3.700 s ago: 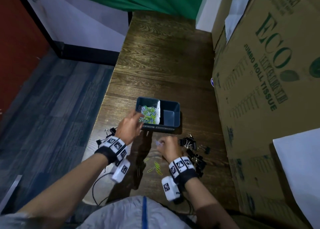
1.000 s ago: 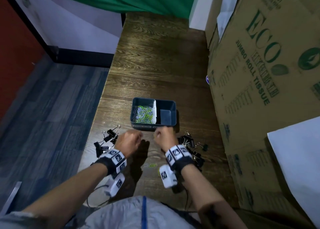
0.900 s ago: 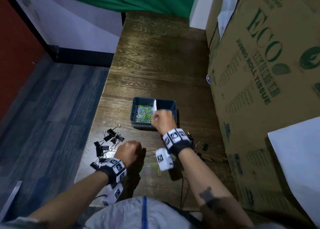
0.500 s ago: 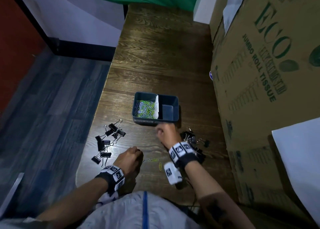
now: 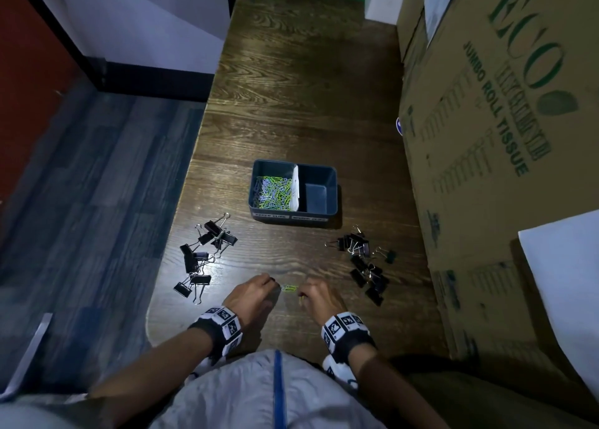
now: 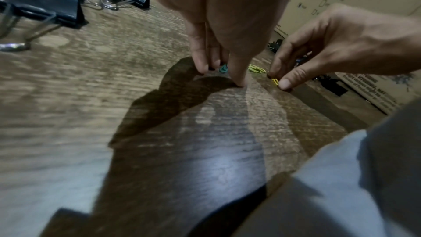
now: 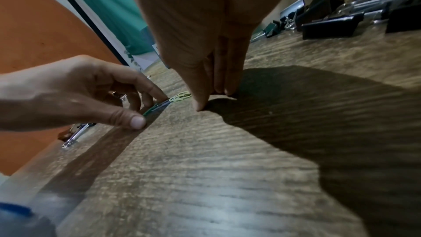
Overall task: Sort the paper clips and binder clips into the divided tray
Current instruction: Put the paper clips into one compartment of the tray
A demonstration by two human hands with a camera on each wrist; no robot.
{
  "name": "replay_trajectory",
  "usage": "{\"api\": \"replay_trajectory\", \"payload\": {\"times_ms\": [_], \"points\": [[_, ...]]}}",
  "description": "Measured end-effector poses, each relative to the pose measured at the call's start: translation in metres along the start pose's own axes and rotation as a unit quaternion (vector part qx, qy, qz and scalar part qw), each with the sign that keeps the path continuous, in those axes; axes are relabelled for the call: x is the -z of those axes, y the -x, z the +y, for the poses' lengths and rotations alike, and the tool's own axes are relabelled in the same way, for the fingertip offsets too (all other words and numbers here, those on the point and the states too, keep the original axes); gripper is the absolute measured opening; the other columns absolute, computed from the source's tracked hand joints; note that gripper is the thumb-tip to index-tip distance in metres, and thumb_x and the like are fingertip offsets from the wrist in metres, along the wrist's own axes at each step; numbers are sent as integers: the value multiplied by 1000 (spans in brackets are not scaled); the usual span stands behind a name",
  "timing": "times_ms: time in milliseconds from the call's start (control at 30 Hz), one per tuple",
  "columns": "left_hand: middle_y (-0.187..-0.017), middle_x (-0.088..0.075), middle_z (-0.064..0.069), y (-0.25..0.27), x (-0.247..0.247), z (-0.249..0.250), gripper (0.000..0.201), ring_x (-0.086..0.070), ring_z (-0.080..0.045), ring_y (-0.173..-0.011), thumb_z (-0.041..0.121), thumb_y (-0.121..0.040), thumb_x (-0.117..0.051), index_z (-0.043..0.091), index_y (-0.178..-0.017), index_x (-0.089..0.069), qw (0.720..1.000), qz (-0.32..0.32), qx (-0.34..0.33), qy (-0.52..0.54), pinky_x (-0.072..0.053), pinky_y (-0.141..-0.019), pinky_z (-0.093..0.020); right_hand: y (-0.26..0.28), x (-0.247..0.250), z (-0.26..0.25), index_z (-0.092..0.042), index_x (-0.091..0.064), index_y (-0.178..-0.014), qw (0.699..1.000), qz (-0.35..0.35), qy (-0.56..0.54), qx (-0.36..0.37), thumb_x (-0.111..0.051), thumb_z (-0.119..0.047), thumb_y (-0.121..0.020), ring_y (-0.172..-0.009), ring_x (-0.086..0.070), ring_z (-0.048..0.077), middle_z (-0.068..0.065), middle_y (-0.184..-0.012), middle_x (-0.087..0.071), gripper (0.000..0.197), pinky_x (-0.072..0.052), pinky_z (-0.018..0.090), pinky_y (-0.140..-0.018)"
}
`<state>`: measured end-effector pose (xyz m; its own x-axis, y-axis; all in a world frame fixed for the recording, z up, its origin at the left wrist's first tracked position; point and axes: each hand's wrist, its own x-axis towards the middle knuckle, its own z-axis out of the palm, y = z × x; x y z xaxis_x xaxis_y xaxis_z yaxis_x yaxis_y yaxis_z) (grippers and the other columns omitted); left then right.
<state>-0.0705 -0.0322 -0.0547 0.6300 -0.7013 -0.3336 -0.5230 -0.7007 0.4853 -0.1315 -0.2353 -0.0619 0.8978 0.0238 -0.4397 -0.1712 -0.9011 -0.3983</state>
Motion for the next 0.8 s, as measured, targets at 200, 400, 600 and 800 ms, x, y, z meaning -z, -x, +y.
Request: {"api": "replay_trajectory", "payload": {"times_ms": [200, 400, 600, 800], "points": [[-100, -62, -11, -11, 5, 16, 19, -60, -29, -89, 19, -88, -57, 11, -103, -65, 998, 44, 47, 28, -41, -71, -29, -3, 2, -9, -27, -57, -116, 1000, 21, -17, -6, -77, -10, -77, -101, -60, 26, 1, -122, -54, 47, -55, 42, -78], [-99, -64, -10, -15, 1, 28, 20, -63, -27, -89, 18, -78, -64, 11, -95, -69, 997, -5, 57, -59, -51, -73, -30, -8, 6, -18, -13, -71, -104, 999, 8, 26, 28, -71, -11, -83, -105, -61, 28, 4, -120, -59, 21, -52, 37, -81], [-94, -67, -11, -22, 7, 39, 20, -64, -25, -84, 22, -77, -67, 11, -94, -69, 992, -46, 82, -89, -52, -72, -30, -12, 10, -29, -12, -72, -98, 1000, 6, 16, 1, -66, -4, -80, -104, -62, 32, 7, -111, -65, 20, -49, 36, -83], [-98, -69, -12, -27, 11, 28, 13, -65, -28, -89, 11, -80, -63, 11, -90, -71, 994, -18, 112, -1, -48, -76, -29, -21, 21, -39, -15, -72, -93, 995, -42, -13, -95, -62, -12, -85, -102, -65, 33, 8, -113, -66, 14, -54, 36, -84]]}}
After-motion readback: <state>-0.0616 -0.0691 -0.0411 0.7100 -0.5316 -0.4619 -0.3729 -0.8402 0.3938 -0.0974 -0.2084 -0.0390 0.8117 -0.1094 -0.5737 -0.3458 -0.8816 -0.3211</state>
